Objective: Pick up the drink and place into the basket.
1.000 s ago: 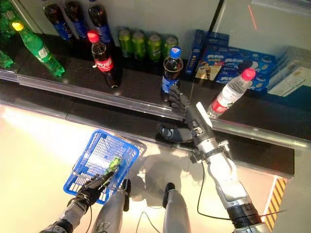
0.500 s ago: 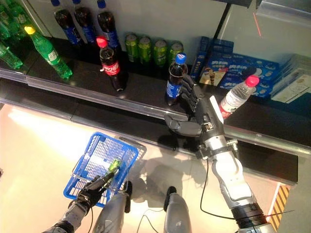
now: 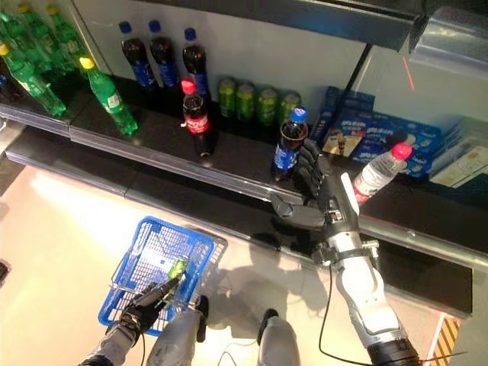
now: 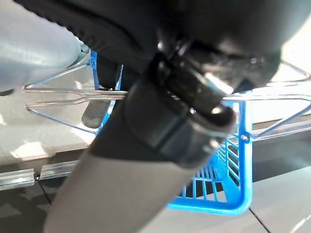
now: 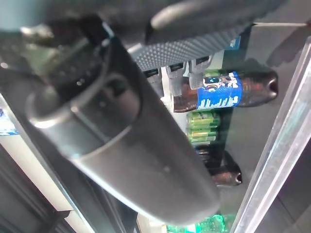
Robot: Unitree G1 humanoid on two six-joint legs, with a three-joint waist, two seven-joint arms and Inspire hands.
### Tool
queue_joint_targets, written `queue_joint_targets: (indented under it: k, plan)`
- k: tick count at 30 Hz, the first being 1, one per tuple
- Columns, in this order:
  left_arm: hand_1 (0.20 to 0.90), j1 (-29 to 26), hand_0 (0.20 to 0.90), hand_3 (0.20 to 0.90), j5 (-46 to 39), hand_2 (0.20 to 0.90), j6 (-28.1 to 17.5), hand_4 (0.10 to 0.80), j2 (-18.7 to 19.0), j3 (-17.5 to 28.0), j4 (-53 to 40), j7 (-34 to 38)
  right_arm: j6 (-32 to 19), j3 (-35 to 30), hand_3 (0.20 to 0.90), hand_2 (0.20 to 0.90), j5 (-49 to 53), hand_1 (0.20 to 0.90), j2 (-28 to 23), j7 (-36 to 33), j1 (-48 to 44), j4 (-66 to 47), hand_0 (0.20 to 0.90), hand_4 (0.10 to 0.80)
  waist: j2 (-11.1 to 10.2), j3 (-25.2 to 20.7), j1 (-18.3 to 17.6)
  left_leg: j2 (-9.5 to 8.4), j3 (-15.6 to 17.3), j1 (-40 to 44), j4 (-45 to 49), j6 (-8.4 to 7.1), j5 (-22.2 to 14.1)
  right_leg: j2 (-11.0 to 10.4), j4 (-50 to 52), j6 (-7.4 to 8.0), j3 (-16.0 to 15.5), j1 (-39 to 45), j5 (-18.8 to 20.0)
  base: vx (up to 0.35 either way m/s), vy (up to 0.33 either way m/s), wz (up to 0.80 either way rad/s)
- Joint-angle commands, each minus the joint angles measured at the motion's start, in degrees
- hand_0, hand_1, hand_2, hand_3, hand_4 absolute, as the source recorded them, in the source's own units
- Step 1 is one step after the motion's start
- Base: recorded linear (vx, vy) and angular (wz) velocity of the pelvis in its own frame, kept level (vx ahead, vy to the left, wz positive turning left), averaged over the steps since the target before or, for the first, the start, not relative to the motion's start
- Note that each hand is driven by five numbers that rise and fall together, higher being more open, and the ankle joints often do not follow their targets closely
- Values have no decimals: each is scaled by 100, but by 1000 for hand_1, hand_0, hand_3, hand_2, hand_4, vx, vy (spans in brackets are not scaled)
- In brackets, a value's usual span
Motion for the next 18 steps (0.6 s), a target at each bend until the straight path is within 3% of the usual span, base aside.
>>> queue_joint_targets:
  k: [1, 18]
  plan:
    - [300, 1635, 300, 200, 1023, 300, 224, 100, 430, -521, -55, -106, -380, -659, 900, 900, 243, 900, 69, -304, -80, -620, 900, 800, -156, -507, 165, 34, 50, -173, 198, -6, 263, -80, -595, 206, 178, 289, 757, 180, -3, 1]
    - [300, 1997, 300, 200, 1490, 300, 400, 100, 557, -452, -116, -167, -10, -778, 900, 900, 226, 900, -9, -919, -15, -209, 900, 800, -115, -723, 322, -31, -69, 398, -203, -105, 494, -38, -851, 339, 73, 800, 879, 74, -3, 3]
